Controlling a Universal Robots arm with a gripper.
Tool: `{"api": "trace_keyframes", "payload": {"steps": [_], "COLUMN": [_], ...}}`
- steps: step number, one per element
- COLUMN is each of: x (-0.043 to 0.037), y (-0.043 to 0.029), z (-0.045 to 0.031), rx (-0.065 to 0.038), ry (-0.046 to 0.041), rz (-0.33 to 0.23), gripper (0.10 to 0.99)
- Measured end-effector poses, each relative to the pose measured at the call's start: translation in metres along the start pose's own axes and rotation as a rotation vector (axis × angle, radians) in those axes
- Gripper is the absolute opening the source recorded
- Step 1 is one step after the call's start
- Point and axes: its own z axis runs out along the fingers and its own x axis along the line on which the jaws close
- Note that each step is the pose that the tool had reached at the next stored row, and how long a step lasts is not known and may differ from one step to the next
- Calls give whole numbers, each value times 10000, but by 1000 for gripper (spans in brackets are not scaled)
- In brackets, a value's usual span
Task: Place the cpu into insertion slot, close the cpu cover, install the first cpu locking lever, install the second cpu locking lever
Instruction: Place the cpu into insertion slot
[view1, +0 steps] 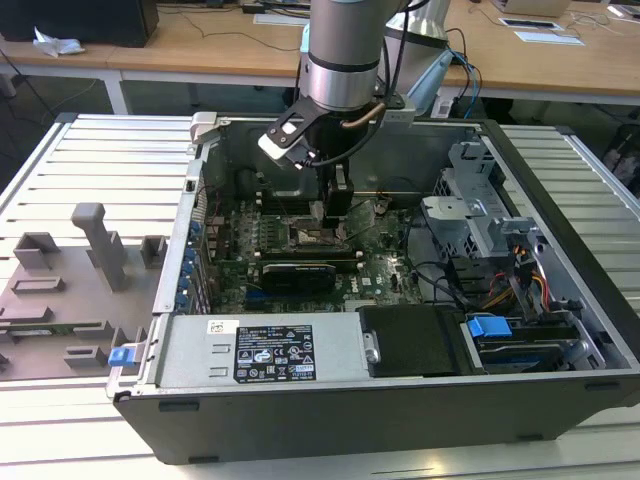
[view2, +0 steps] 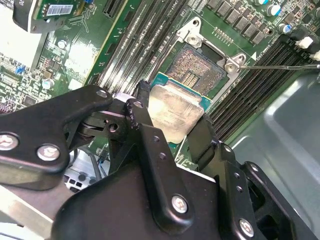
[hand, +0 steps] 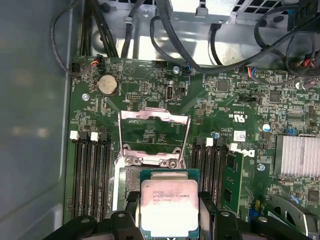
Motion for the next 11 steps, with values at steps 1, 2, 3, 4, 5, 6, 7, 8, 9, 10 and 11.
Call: {"api": "trace_keyframes", "payload": {"steps": [1, 2, 3, 4, 5, 6, 7, 8, 9, 10, 11], "x": [0, 1, 2, 3, 6, 8, 17, 33, 45, 48, 57], "y": [0, 0, -6, -12, -23, -29, -36, -39, -40, -40, -44], "z": [0, -1, 1, 6, 17, 27, 54, 82, 116, 132, 144], "rx": [0, 1, 1, -1, -1, 0, 0, 1, 1, 2, 4], "ry": [0, -1, -1, 2, 3, 3, 3, 3, -1, -5, -7], "rz": [0, 0, 3, 2, 0, -1, 0, 26, 111, 209, 349], "gripper": [545, 545, 545, 545, 545, 545, 545, 545, 545, 545, 545]}}
